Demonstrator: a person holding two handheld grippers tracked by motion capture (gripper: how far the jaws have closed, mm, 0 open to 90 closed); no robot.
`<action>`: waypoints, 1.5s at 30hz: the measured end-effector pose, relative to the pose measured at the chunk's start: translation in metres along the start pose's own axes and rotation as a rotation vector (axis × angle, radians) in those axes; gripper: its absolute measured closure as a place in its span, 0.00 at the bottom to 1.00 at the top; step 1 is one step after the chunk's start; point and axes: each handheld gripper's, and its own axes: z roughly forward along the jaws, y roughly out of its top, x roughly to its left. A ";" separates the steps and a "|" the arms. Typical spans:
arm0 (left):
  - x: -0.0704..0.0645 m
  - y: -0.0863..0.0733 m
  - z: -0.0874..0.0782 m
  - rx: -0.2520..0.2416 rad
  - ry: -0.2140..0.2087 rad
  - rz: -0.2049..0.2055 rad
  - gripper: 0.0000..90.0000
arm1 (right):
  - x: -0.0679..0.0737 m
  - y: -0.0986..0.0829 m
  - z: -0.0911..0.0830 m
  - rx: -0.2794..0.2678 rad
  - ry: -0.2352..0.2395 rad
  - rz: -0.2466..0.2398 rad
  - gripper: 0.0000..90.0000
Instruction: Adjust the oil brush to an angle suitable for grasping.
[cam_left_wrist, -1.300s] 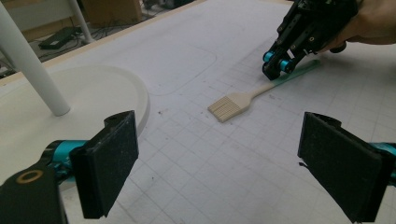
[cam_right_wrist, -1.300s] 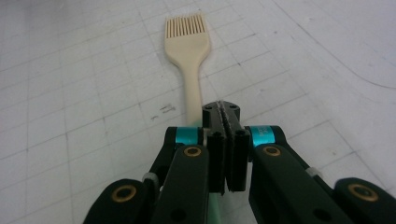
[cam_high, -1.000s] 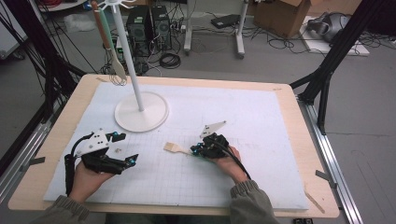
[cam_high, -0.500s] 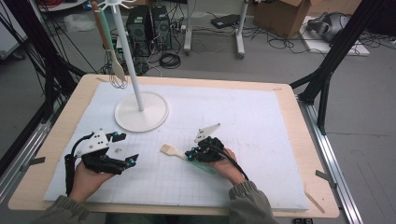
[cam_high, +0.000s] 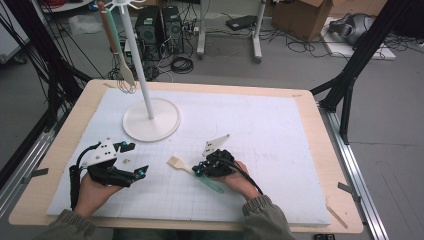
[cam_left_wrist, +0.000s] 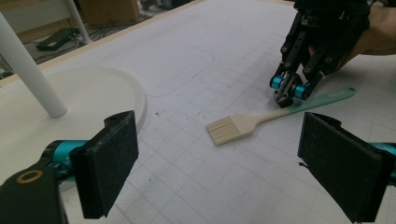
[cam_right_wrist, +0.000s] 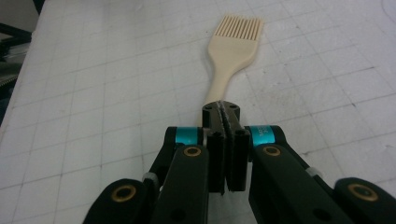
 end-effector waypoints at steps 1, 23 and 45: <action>0.000 0.000 0.000 -0.001 -0.001 -0.001 0.14 | 0.000 0.000 0.000 0.000 0.002 -0.003 0.99; 0.002 -0.001 -0.003 -0.005 -0.008 0.001 0.14 | -0.001 0.014 0.015 -0.021 -0.064 0.015 0.96; 0.001 -0.001 -0.007 -0.007 -0.004 0.007 0.14 | 0.010 0.024 0.022 0.008 -0.016 -0.028 0.99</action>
